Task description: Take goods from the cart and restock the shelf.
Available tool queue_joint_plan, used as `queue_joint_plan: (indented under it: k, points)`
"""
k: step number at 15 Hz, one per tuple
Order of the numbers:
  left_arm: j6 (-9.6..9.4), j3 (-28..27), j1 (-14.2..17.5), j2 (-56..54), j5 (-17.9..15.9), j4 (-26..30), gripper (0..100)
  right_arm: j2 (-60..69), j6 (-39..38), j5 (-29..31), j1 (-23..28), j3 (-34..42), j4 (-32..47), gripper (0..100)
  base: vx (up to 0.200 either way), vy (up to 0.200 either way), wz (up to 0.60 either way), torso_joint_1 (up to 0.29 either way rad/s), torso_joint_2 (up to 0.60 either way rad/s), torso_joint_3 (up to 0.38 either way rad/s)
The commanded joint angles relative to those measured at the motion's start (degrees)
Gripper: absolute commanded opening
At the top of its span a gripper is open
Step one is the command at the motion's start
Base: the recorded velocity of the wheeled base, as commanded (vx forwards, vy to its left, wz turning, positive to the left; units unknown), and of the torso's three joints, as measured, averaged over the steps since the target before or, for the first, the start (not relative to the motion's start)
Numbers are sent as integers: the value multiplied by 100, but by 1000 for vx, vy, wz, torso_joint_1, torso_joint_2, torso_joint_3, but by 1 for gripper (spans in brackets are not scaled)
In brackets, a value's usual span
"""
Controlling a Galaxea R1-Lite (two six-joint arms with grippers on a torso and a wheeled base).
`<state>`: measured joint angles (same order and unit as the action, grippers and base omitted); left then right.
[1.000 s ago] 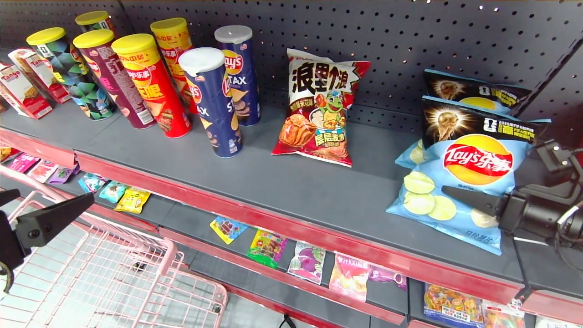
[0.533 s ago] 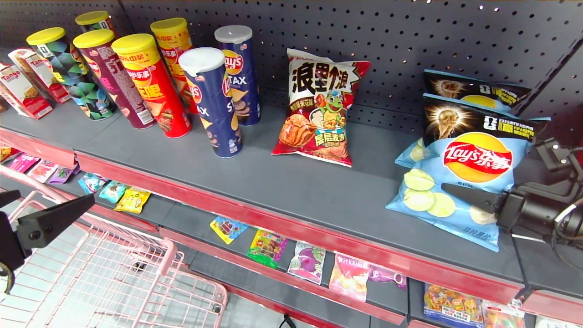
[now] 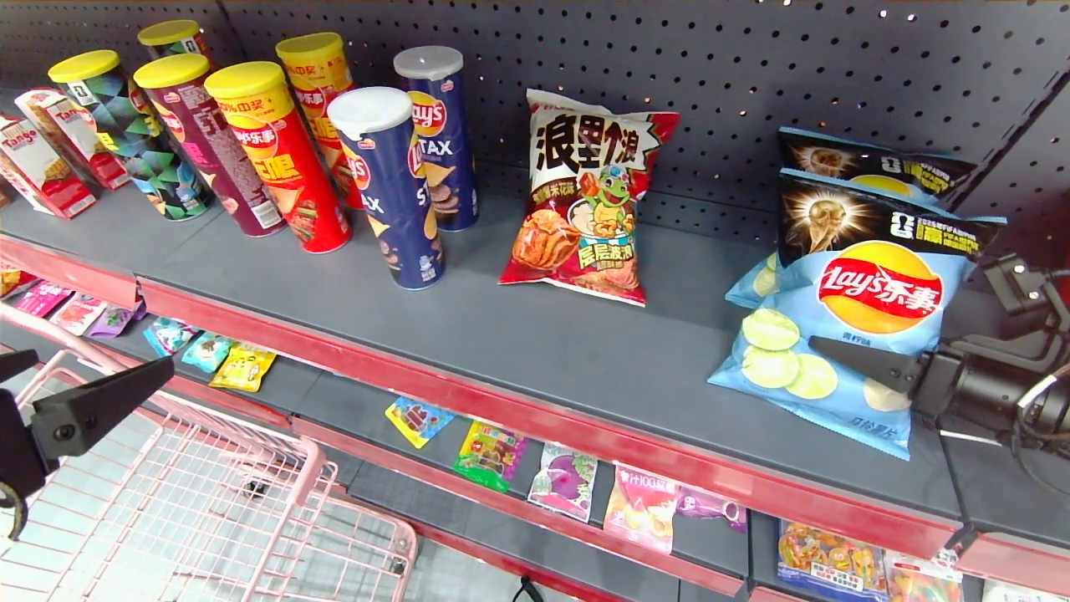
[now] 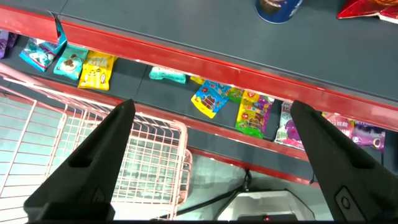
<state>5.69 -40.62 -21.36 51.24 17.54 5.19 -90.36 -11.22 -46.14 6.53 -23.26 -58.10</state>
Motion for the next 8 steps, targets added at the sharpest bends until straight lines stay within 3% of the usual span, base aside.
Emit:
queue_joint_plan:
  k: [1,8]
  points:
    - [2,1,0,9,4,-1,100,9,-21,-9,-3,6,0,100,0,0,0,0,0,0]
    - [2,1,0,9,4,-1,100,581,-30,228,15,340,9,100,0,0,0,0,0,0]
